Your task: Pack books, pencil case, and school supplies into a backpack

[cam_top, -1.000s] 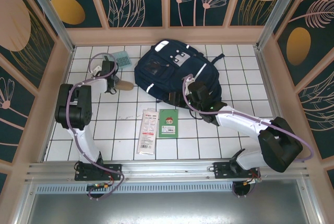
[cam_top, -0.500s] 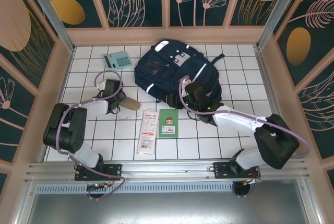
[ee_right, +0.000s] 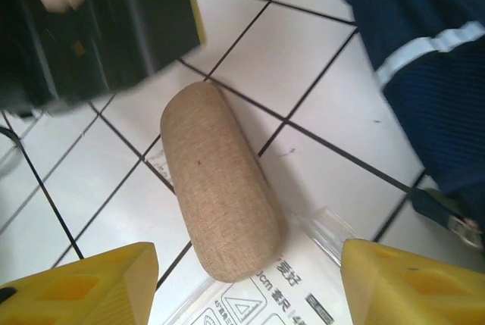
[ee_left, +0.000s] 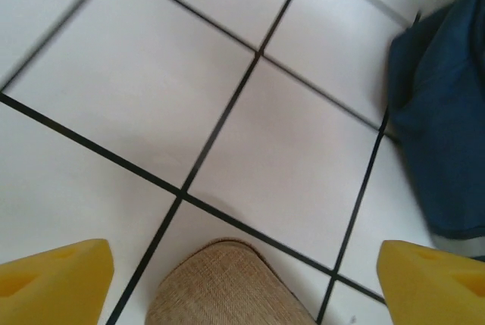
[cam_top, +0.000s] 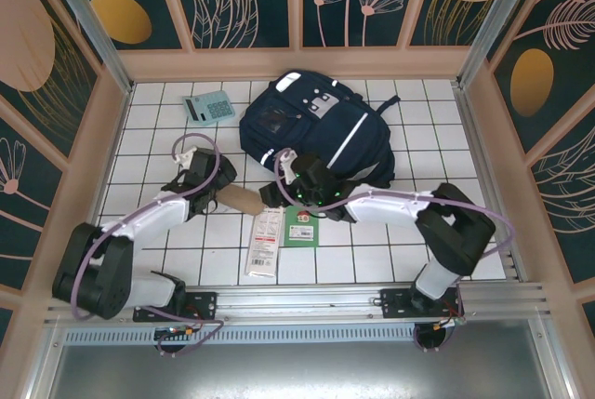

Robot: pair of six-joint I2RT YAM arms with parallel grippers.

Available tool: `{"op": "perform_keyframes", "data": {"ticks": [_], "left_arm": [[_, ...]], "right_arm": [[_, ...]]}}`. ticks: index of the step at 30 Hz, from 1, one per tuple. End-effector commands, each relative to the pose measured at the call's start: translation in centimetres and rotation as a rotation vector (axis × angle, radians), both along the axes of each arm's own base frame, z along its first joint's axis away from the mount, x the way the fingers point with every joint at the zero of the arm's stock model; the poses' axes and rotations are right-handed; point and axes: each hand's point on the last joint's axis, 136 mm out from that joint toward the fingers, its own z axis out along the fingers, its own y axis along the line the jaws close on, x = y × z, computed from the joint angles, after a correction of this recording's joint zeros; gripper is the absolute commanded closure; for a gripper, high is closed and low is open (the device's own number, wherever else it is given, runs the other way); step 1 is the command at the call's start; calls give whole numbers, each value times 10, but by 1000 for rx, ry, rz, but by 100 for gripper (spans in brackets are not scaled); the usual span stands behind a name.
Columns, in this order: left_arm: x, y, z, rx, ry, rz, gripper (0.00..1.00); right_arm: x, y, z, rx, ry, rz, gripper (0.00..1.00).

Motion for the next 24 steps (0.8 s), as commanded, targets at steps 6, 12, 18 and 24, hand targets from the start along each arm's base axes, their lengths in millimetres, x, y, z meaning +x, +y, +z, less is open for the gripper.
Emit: {"op": "perform_keyframes", "data": {"ticks": [6,12,18,24], "left_arm": [[-3,34,95,65,-204,130,2],[-9,38,127,54,-283,132,2],[-7,31,126,26,-284,101,1],[-4,26,124,12,-282,85,1]], "right_arm": [[3,49,-24,-81,-106,155,31],[2,69,-45,-117,-106,258,22],[-7,80,-76,-184,-91,325,22],[-12,85,-100,-286,-127,341,22]]}}
